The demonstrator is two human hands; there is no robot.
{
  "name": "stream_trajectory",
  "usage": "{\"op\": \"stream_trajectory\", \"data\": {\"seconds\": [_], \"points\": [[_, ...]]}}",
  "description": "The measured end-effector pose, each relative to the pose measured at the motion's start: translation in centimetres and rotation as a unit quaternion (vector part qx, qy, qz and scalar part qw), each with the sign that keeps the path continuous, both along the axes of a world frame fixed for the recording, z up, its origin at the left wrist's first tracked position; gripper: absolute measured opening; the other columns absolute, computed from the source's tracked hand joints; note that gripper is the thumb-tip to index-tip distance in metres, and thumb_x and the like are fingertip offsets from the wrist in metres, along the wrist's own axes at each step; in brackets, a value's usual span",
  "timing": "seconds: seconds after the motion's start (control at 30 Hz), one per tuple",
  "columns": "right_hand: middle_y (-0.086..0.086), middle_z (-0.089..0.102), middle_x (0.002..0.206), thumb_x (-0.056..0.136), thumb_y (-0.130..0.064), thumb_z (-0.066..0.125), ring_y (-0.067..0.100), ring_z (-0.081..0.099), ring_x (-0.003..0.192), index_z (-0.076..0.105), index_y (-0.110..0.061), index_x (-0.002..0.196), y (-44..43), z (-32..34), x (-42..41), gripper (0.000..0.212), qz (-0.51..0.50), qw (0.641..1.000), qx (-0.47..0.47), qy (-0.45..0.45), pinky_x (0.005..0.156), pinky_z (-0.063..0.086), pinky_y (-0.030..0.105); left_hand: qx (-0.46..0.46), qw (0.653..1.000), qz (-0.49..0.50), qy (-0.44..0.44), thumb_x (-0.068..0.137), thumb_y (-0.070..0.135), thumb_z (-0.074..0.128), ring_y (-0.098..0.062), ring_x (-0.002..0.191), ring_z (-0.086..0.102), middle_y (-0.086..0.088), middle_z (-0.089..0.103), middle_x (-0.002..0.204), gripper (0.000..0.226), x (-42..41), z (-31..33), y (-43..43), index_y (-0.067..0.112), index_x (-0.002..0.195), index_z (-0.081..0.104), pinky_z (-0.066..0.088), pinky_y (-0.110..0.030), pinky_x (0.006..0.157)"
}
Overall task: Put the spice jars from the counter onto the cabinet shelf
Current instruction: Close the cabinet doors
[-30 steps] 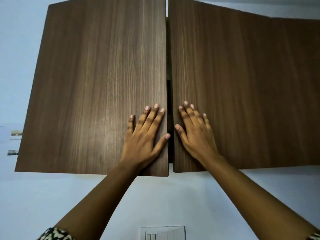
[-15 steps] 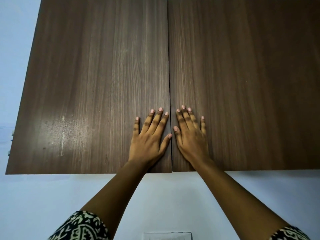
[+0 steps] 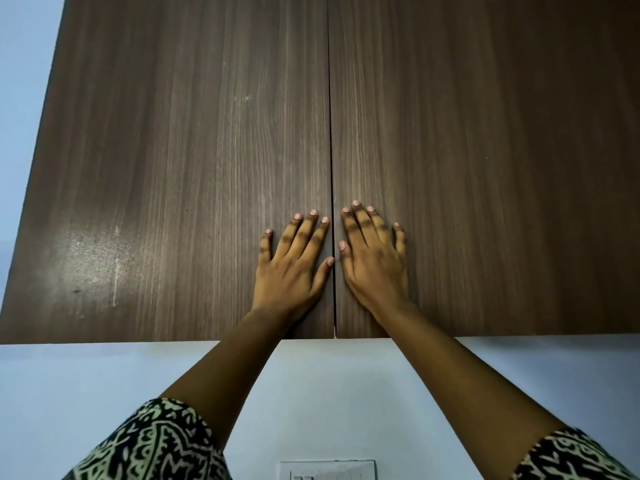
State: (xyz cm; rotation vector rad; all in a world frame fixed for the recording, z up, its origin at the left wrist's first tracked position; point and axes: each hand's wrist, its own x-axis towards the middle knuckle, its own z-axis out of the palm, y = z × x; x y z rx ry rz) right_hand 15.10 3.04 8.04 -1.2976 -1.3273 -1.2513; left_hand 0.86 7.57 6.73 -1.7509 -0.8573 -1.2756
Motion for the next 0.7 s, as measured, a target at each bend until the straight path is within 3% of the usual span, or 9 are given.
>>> {"op": "stream_trajectory", "data": {"seconds": [0.13,0.27,0.43,0.53,0.6,0.7], "points": [[-0.001,0.012,0.159,0.094,-0.039,0.014,0.016,0.009,0.147,0.013,-0.021,0.150,0.3,1.6,-0.3,0.059,-0.002,1.000,-0.030,0.005,0.116,0.005,0.047,-0.029,0.999,-0.015,-0.042,0.092,0.050,0.004,-0.010,0.144,-0.011,0.007,-0.011,0.157,0.063,1.0,1.3,-0.2,0.028,0.151,-0.002,-0.005,-0.044,0.116],[-0.004,0.001,0.160,0.094,-0.040,0.008,0.010,-0.008,0.143,0.002,-0.022,0.150,0.6,1.5,-0.4,0.059,-0.001,0.999,-0.036,0.015,0.116,-0.005,0.044,-0.029,0.997,-0.018,-0.064,0.092,0.047,0.002,-0.011,0.144,-0.015,0.008,-0.017,0.155,0.060,1.8,0.9,0.2,0.028,0.149,-0.008,-0.012,-0.043,0.115],[-0.003,0.005,0.159,0.094,-0.040,0.009,0.010,-0.006,0.144,0.004,-0.020,0.150,0.7,-0.8,-0.7,0.059,0.018,0.999,-0.028,0.038,0.115,-0.004,0.044,-0.034,0.996,-0.028,-0.077,0.095,0.044,0.005,-0.014,0.146,-0.011,0.006,-0.011,0.158,0.059,2.0,-1.0,0.2,0.027,0.149,-0.006,-0.013,-0.042,0.115],[0.000,0.017,0.158,0.095,-0.040,0.017,0.014,0.006,0.144,0.014,-0.017,0.149,1.0,-3.8,-0.8,0.058,-0.003,0.998,-0.010,0.057,0.115,0.008,0.048,-0.033,0.995,-0.012,-0.091,0.098,0.041,0.013,-0.019,0.148,0.000,0.002,0.001,0.160,0.058,2.4,-3.7,0.1,0.023,0.152,0.003,-0.006,-0.045,0.116],[0.002,0.026,0.155,0.095,-0.040,0.023,0.016,0.015,0.142,0.023,-0.015,0.147,1.1,-5.1,-0.8,0.058,-0.027,0.998,0.002,0.064,0.112,0.015,0.050,-0.048,0.994,-0.008,-0.093,0.098,0.041,0.009,-0.021,0.148,0.001,0.001,0.002,0.160,0.057,2.5,-4.3,-0.1,0.022,0.152,0.003,-0.005,-0.046,0.116],[0.004,0.027,0.155,0.095,-0.042,0.020,0.018,0.016,0.142,0.024,-0.015,0.147,0.6,-5.5,-1.1,0.059,-0.046,0.996,-0.027,0.072,0.111,0.014,0.051,-0.087,0.993,0.011,-0.084,0.095,0.044,-0.005,-0.021,0.147,-0.010,0.001,-0.009,0.160,0.059,2.3,-4.3,-0.9,0.023,0.150,-0.009,-0.013,-0.044,0.115]]}}
